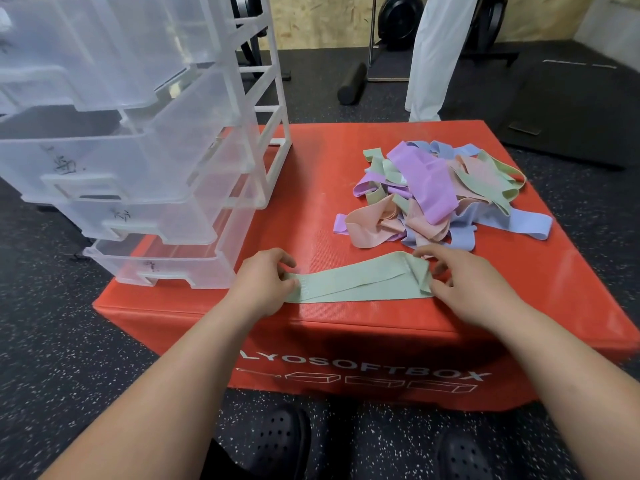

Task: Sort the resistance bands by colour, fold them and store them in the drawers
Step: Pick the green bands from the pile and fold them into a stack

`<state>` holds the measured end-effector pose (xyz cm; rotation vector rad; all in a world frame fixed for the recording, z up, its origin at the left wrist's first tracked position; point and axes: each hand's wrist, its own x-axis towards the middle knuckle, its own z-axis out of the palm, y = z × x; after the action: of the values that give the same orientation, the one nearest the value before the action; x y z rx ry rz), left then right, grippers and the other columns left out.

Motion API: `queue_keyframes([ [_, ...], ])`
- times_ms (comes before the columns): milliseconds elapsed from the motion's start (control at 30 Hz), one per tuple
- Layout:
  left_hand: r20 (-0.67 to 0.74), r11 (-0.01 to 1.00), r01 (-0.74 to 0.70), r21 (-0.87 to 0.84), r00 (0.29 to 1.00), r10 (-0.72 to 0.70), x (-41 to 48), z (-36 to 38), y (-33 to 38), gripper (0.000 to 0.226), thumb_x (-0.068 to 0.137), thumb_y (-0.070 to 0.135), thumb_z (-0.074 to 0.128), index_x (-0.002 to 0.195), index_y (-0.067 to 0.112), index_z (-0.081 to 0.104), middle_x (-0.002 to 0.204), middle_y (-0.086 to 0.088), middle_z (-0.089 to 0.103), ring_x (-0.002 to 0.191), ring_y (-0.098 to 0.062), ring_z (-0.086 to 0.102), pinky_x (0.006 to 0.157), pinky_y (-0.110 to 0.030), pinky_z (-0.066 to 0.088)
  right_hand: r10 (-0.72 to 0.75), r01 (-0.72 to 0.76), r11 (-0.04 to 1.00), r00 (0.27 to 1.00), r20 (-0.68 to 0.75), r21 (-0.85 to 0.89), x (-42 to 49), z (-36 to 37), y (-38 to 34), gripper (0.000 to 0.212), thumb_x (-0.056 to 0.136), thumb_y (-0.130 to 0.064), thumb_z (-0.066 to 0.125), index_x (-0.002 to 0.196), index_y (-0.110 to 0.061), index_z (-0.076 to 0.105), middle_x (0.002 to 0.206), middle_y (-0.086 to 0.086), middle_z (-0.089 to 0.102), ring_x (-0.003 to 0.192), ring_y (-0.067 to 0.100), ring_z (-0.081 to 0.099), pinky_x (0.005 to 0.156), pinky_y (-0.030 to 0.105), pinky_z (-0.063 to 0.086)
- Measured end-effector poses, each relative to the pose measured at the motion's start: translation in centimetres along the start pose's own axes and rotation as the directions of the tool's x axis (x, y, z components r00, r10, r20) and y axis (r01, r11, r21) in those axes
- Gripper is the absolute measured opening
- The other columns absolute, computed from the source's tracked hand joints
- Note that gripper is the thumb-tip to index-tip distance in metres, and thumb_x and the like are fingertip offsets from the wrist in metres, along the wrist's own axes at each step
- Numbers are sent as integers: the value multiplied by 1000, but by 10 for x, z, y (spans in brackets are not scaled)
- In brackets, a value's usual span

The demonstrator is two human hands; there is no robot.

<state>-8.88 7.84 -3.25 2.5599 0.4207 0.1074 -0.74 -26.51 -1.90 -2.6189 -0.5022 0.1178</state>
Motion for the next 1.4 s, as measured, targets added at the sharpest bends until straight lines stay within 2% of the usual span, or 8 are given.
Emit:
queue_keyframes([
  [133,-3,1000,-12,3,1000,12,-3,0,0,27,89,23,77,115,28,72,93,10,68,89,-18,64,71,-30,46,36,-38,999,998,-53,-27,-2,0,-4,26,94,-46,55,116,-49,69,100,-12,70,91,19,65,83,41,56],
  [367,3,1000,6,-18,1000,-6,-4,-2,1,24,89,26,75,113,29,72,93,9,69,88,-18,65,71,-32,50,110,-122,985,989,-98,-120,-9,4,-14,50,91,-81,40,98,-43,72,93,-10,70,92,26,65,75,39,55],
  [567,0,999,16,-42,1000,-16,-5,-3,3,20,91,24,72,111,28,72,90,10,69,87,-16,65,70,-32,50,124,-127,992,986,-107,-22,-7,2,-6,21,84,-36,81,105,-37,75,102,-2,76,98,26,67,85,37,52],
  [733,-16,995,24,-94,1000,-26,-5,-5,2,21,89,23,77,109,31,73,95,10,69,92,-17,67,79,-35,58,230,-208,944,971,-60,257,-3,-21,3,32,76,-20,90,101,-35,76,83,-10,71,82,16,69,78,30,48],
  [900,-41,947,26,-320,998,-42,-3,-6,8,18,91,24,82,105,33,74,99,6,71,90,-16,70,79,-40,64,263,-203,800,964,-26,565,-11,-44,19,35,81,-1,86,107,-21,77,98,21,74,73,24,69,76,38,62],
  [1033,-25,930,8,-367,1000,-18,-2,3,25,16,91,21,81,103,31,75,93,4,71,80,-15,70,77,-42,64,286,-259,843,958,15,471,-18,-49,41,34,81,2,85,108,-16,76,96,15,72,65,24,67,65,33,62],
  [1233,33,994,-74,-74,997,77,-2,22,42,23,87,20,77,109,26,74,84,11,71,76,-6,65,62,-17,45,292,-291,956,956,-22,40,-19,-32,53,32,76,-17,88,100,-33,74,84,-8,70,77,11,67,66,26,46],
  [1400,7,993,-74,87,997,73,3,23,47,33,84,28,75,117,30,70,100,6,67,92,-20,63,74,-34,50,245,-247,960,969,-31,-134,-13,-32,50,44,70,-29,89,107,-41,68,100,-6,62,91,20,65,86,42,57],
])
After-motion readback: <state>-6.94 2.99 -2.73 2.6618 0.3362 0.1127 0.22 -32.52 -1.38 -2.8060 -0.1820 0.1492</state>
